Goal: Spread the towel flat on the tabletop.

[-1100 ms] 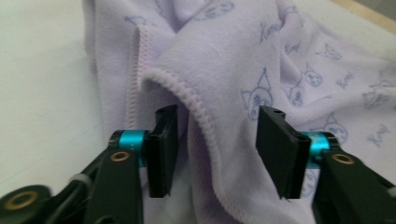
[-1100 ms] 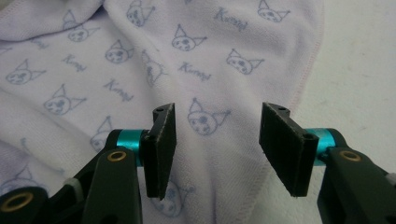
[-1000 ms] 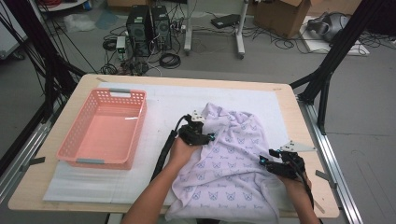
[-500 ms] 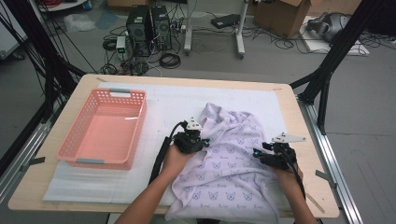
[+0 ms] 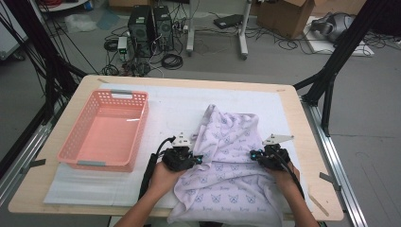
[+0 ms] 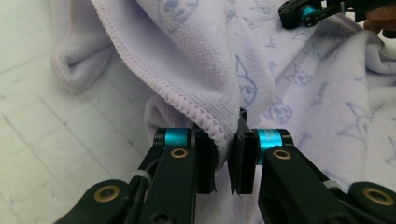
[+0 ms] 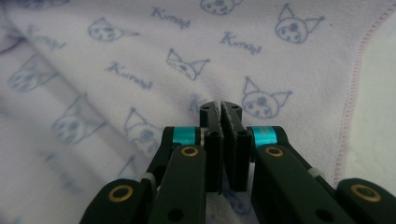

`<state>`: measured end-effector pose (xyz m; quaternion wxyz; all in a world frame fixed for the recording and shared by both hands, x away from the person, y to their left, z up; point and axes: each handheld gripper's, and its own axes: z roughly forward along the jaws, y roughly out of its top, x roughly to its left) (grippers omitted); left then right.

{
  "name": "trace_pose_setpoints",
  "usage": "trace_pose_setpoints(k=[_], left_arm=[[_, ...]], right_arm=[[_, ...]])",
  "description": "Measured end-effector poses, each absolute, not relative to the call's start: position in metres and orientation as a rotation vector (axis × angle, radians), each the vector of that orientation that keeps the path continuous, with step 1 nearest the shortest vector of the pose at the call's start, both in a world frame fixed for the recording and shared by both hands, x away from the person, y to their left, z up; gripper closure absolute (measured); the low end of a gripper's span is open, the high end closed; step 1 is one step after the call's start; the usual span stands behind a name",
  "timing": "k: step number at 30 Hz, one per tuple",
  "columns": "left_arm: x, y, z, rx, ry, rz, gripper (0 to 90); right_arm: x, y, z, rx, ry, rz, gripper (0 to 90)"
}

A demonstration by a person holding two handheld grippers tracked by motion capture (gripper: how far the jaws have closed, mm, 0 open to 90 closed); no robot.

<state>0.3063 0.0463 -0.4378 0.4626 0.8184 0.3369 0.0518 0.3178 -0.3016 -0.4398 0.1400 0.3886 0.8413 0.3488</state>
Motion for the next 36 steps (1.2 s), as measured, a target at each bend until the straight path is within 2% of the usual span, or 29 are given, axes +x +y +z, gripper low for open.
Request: trace_pose_setpoints(k=[6,9,13,14,15,16,17,20,28,36], left_arm=[[0.296,0.056,-0.442,1.99,0.825,0.109,79.7],[0.297,0.062,-0.443,2.016,0.84,0.124,70.7],[0.304,0.069,-0.442,1.966,0.89,0.131,56.7],[0.307,0.069,-0.441,1.955,0.894,0.14,55.9],[0.309,0.07,-0.439,1.947,0.898,0.154,54.6],[0.312,0.07,-0.438,1.927,0.904,0.159,54.3],[0.314,0.07,-0.436,1.929,0.908,0.161,54.2],[0.326,0.067,-0.425,1.921,0.896,0.19,54.7],[0.351,0.057,-0.403,1.891,0.892,0.252,52.9],[0.381,0.037,-0.414,1.944,0.948,0.295,52.2]], right_arm=[[0.291,-0.307,-0.435,1.05,2.514,1.056,88.2],[0.276,-0.311,-0.433,1.029,2.533,1.04,88.2],[0.268,-0.318,-0.434,1.039,2.535,1.073,87.6],[0.268,-0.319,-0.433,1.042,2.532,1.083,85.7],[0.269,-0.319,-0.432,1.048,2.514,1.096,78.0],[0.27,-0.319,-0.431,1.071,2.489,1.114,69.0],[0.272,-0.32,-0.43,1.082,2.467,1.143,65.3],[0.275,-0.324,-0.426,1.096,2.411,1.202,61.6],[0.277,-0.33,-0.423,1.106,2.344,1.223,61.1],[0.292,-0.332,-0.422,1.161,2.283,1.18,58.2]])
